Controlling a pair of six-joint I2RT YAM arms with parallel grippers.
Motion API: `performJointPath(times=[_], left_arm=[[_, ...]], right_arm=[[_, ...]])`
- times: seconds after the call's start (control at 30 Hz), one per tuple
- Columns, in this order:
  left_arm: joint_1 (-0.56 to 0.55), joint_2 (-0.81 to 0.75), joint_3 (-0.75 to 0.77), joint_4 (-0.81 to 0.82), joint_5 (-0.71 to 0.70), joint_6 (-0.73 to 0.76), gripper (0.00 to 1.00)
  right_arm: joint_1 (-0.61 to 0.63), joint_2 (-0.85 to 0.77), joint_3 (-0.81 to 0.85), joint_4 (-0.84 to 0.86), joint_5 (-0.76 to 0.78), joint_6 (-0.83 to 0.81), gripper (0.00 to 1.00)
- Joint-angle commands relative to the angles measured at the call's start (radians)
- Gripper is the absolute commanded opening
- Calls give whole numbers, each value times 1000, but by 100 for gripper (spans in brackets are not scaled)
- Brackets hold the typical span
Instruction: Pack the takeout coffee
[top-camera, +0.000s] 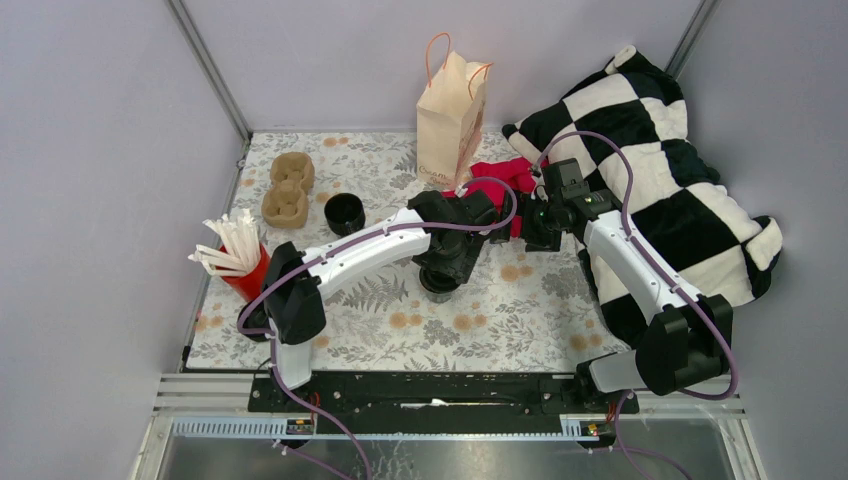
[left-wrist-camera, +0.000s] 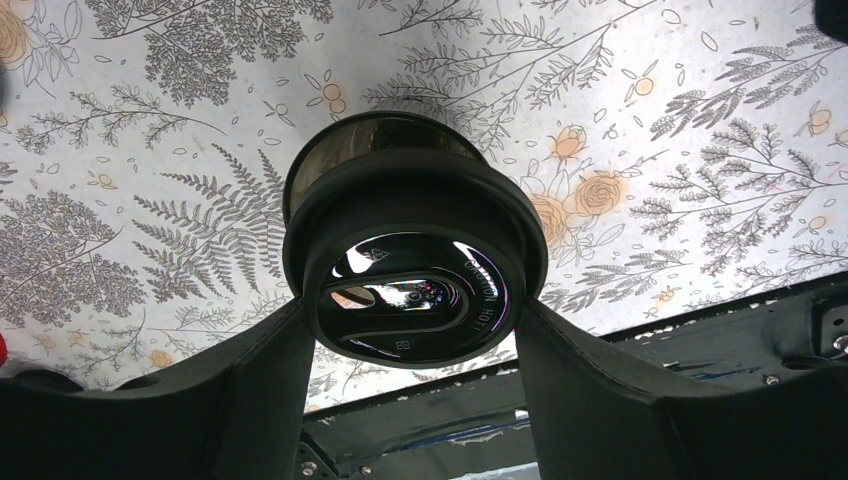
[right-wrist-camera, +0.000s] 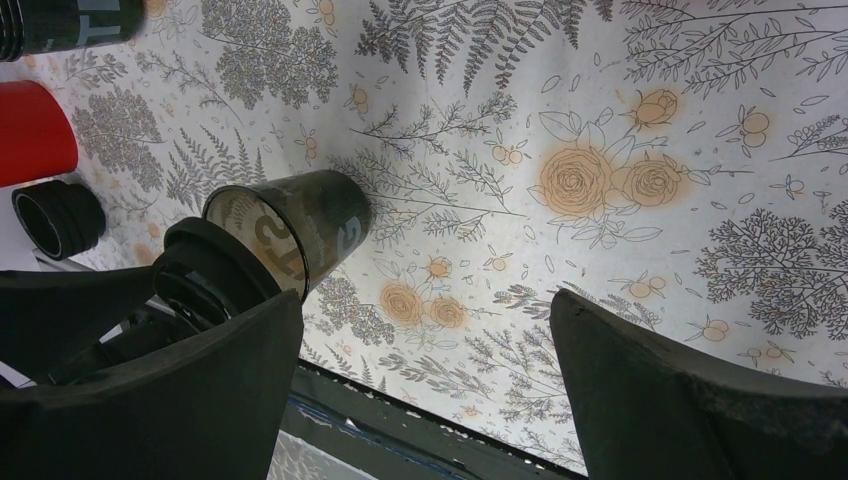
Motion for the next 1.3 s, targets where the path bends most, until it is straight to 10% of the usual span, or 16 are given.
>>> performJointPath(times=[0.0,1.27], left_arm=[[12,9,41,-17,-14,12,53],[36,41,-4,-12,22,18,58]], right_arm=[[-3,-29,5,11,4,-14,100],[-2,-43,-9,15,7,-17,100]])
